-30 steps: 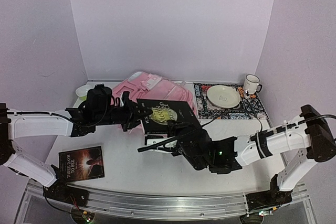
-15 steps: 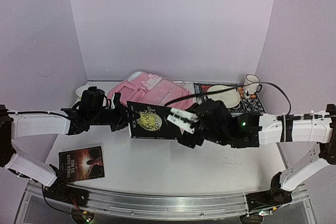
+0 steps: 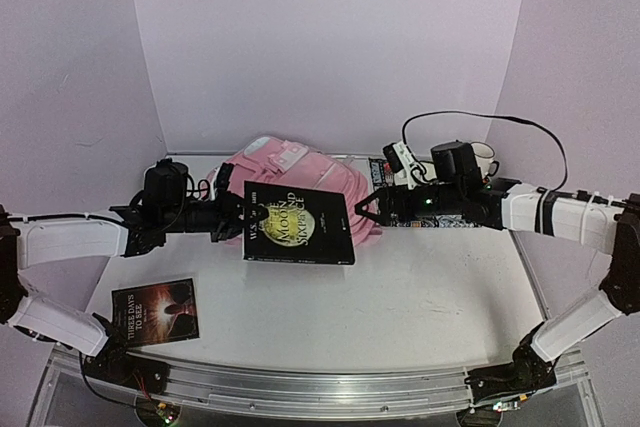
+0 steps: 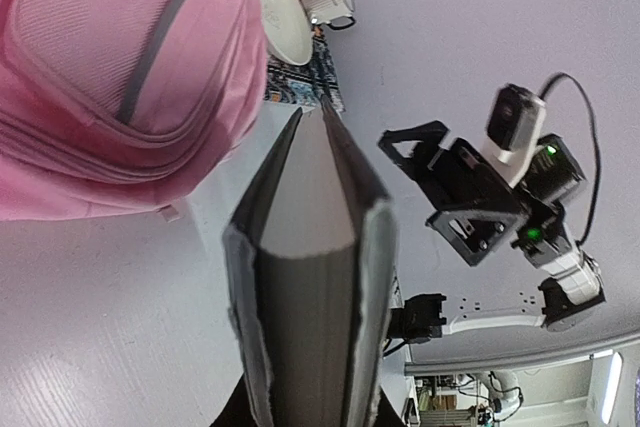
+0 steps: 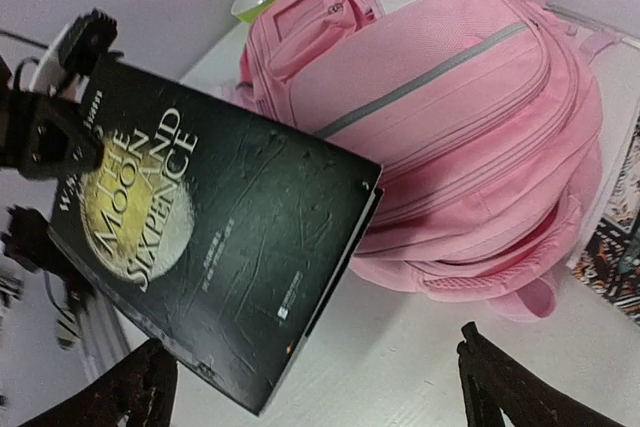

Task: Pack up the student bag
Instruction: Pass from the left arm to the right

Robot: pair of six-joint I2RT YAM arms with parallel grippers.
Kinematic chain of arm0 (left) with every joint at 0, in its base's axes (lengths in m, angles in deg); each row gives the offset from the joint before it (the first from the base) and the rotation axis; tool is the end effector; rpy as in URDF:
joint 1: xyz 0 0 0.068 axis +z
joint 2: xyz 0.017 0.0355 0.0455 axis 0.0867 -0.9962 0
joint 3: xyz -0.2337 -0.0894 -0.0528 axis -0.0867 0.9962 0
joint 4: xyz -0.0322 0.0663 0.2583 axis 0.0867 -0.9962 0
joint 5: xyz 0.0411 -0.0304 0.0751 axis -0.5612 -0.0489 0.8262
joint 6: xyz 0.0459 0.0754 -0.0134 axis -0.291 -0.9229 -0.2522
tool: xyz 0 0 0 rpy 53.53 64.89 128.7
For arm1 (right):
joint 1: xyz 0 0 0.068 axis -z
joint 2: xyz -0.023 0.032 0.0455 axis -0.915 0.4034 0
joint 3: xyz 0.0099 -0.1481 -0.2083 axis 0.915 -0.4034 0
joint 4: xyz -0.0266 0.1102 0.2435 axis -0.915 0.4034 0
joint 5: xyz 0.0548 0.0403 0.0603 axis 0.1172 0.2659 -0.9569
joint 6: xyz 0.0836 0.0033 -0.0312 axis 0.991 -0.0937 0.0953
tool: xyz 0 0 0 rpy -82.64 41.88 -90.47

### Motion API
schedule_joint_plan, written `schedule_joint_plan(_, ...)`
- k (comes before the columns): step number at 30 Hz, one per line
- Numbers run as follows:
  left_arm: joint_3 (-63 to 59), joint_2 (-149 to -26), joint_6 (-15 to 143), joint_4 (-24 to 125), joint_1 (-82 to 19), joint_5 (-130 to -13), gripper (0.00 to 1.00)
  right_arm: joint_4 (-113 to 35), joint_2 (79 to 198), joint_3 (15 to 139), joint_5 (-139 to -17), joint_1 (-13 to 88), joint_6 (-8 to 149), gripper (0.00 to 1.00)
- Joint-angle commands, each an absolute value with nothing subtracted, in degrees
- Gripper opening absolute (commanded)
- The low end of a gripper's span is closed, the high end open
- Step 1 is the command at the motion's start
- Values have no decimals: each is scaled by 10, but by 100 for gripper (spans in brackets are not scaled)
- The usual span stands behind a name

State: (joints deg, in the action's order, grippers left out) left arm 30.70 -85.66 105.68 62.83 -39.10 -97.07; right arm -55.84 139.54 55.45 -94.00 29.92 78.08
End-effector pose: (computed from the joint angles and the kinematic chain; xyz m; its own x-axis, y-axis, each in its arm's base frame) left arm 0.2440 -0.2186 0.2120 -0.8868 -0.2089 -0.4123 0.3137 0.3832 -0.8688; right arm 0.2883 0.2505 0.2638 -0.3635 0.0128 -0.9315 -0.7899 0.5258 0.3154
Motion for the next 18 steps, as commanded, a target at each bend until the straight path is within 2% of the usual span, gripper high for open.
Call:
schedule_joint_plan(1,311,-837,1075,804,-390,-1038,0,-666,1431,542,-1114,332,945,98)
schedule_joint_plan(5,328,-850,1110,885,-391,-1057,0,-751,1460,529,-1158,347,1032,98)
schedule_joint_plan(12,320,-855,1113,926,-398,-1066,0,-896,1500,512,-1227,348,1143,98)
schedule_joint_plan(14,317,-863,1113,930,-401,-1066,0,-972,1518,501,-1245,348,1199,95)
schedule_joint_plan(18,312,-878,1114,939,-402,-1065,0,-1096,1546,497,-1272,348,1288,82)
